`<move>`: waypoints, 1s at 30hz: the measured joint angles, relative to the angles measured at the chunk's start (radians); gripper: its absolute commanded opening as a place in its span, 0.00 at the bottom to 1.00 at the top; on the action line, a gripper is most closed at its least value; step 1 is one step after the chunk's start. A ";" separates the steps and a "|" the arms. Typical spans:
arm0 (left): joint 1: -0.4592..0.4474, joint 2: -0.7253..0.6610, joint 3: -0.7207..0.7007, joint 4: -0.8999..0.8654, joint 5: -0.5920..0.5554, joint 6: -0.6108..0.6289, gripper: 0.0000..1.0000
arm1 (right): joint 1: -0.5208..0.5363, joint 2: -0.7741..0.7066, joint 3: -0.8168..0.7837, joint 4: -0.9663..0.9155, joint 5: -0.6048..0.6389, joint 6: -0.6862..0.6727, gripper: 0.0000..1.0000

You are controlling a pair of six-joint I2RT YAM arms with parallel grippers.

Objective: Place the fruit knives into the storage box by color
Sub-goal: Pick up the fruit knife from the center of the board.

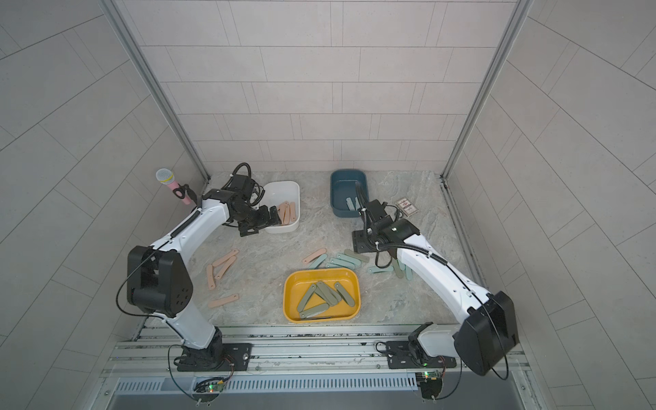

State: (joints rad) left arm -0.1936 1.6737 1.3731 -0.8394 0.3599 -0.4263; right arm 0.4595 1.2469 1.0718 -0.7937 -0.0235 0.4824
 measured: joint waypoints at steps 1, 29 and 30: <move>-0.006 -0.017 -0.039 0.002 0.008 0.004 1.00 | -0.018 -0.037 -0.052 -0.008 0.009 0.015 0.75; -0.030 0.008 -0.148 0.103 0.134 0.034 1.00 | -0.188 0.216 -0.299 0.206 -0.172 0.110 0.77; -0.030 0.014 -0.148 0.108 0.135 0.033 1.00 | -0.192 0.243 -0.286 0.208 -0.171 0.102 0.75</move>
State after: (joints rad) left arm -0.2234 1.6878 1.2247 -0.7319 0.4946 -0.3935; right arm 0.2672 1.4902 0.7860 -0.5854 -0.1947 0.5846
